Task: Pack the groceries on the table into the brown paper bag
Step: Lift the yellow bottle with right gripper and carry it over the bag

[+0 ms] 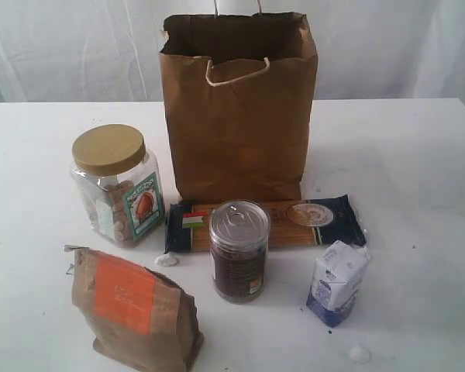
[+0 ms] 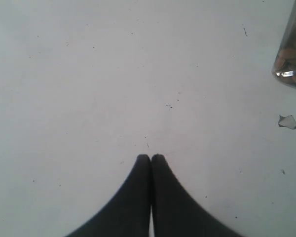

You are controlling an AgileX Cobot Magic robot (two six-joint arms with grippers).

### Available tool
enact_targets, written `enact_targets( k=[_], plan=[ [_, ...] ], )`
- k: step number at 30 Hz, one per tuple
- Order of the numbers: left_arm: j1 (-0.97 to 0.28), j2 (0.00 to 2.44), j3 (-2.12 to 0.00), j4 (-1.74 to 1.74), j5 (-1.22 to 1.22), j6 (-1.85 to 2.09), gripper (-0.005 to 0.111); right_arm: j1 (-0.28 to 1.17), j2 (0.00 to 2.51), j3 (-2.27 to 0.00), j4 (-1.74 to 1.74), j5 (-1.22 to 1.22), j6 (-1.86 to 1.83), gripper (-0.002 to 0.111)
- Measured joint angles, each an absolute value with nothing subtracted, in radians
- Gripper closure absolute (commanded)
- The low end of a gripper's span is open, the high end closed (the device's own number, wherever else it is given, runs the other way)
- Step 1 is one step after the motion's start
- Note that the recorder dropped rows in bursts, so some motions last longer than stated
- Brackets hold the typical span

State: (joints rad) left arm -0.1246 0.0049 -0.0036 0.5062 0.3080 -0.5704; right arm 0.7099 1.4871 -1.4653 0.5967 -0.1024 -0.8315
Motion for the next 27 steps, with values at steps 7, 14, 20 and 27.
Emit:
enact_targets(
  k=[7,14,20,27],
  plan=[
    [-0.125,0.005,-0.004,0.506,0.308,-0.570,0.107,0.710,1.605,-1.461,0.655,-0.144,-1.064,0.108],
    [-0.125,0.005,-0.004,0.506,0.308,-0.570,0.107,0.710,1.613,-1.452,0.979,-0.269,-1.299,0.108],
    [-0.125,0.005,-0.004,0.506,0.308,-0.570,0.107,0.710,1.650,-1.429,1.176,-0.488,-1.342,0.108],
    [-0.125,0.005,-0.004,0.506,0.308,-0.570,0.107,0.708,1.712,-1.425,1.248,-0.671,-1.350,0.108]
  ],
)
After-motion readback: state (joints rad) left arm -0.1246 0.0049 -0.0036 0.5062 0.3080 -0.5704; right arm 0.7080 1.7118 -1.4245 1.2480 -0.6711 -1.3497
